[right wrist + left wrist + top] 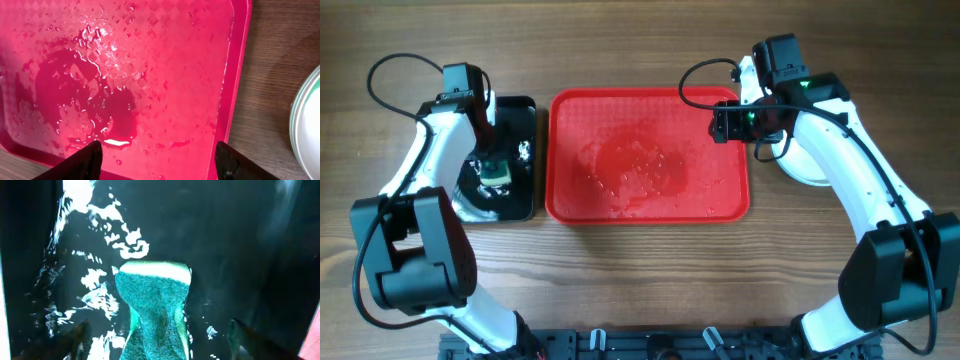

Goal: Clean dirty plates on tray and stack at the side

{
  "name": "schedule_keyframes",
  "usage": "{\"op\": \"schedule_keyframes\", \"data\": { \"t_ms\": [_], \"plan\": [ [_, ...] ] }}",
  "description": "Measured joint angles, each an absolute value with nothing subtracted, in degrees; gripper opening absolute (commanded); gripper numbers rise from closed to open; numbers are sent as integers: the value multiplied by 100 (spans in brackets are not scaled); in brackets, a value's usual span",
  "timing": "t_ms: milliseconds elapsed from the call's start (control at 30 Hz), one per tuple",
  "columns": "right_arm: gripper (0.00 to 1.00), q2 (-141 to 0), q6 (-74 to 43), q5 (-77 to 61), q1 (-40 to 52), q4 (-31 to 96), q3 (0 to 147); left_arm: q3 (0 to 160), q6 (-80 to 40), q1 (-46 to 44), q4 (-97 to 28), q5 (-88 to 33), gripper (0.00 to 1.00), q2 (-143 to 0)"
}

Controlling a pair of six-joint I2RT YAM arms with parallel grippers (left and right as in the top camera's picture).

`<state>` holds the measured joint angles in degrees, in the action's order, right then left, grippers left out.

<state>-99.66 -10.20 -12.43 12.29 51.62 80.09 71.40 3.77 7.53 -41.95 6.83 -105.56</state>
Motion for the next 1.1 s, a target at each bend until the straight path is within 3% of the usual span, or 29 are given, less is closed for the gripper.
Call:
{"op": "schedule_keyframes", "data": {
  "t_ms": [200, 433, 500, 567, 700, 733, 767, 1100],
  "plan": [
    [72, -9966, -1015, -1243, 1229, 5188, 8009, 7150, 200, 751, -4501, 661, 93, -10370],
    [72, -9963, -1015, -1249, 1229, 5225, 8009, 7262, 113, 499, -4976, -403, 91, -8805],
    [72, -9933, -1013, -1249, 1229, 5273, 8031, 7260, 19, 491, -5181, -593, 100, -8659],
    [73, -9778, -1013, -1240, 1229, 5391, 8154, 7260, -80, 486, -5205, -646, 100, -8519],
    [81, -8783, -1007, -1013, 1229, 5457, 8455, 7260, -121, 486, -5216, -701, 100, -8403],
    [96, -8506, -996, -888, 1229, 5494, 8464, 7260, -123, 486, -5214, -701, 100, -8403],
    [100, -8079, -974, -674, 1229, 5570, 8471, 7260, -126, 486, -5218, -703, 100, -8403],
    [100, -6775, -930, -75, 1229, 6233, 8493, 7260, -143, 486, -5229, -722, 100, -8403]
  ]
}}
